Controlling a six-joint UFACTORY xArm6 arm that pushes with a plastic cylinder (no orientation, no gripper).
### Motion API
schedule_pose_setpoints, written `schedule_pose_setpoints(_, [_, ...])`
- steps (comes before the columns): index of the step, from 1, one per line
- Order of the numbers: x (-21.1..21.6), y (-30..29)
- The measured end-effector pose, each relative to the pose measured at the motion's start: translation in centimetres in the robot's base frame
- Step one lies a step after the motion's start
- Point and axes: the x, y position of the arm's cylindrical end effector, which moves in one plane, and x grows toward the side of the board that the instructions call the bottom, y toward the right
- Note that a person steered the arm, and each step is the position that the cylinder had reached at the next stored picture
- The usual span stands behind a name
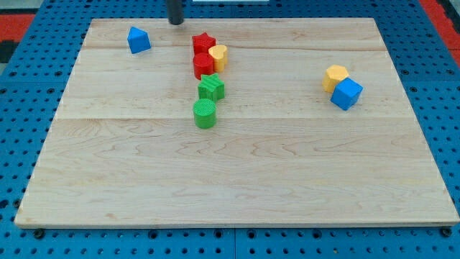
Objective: Make the yellow heart to the bottom of the blue triangle
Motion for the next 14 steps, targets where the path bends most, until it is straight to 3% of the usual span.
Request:
schedule_pose_setpoints(1, [1.5, 12.6])
schedule_pose_setpoints(2, [7.9, 16.0])
schedule_pose_setpoints(3, [12.5, 10.8])
schedule_pose_setpoints(5, [15.3, 5.3])
schedule_pose_setpoints(6, [14.9, 5.7])
schedule_pose_setpoints(8, [8.4, 9.5])
schedule_pose_setpoints(10, [1.7, 9.7])
schedule_pose_setpoints(11, [0.8, 11.9])
schedule_pose_setpoints(12, [5.2, 17.3])
schedule_pose_setpoints(14, [3.7, 3.6])
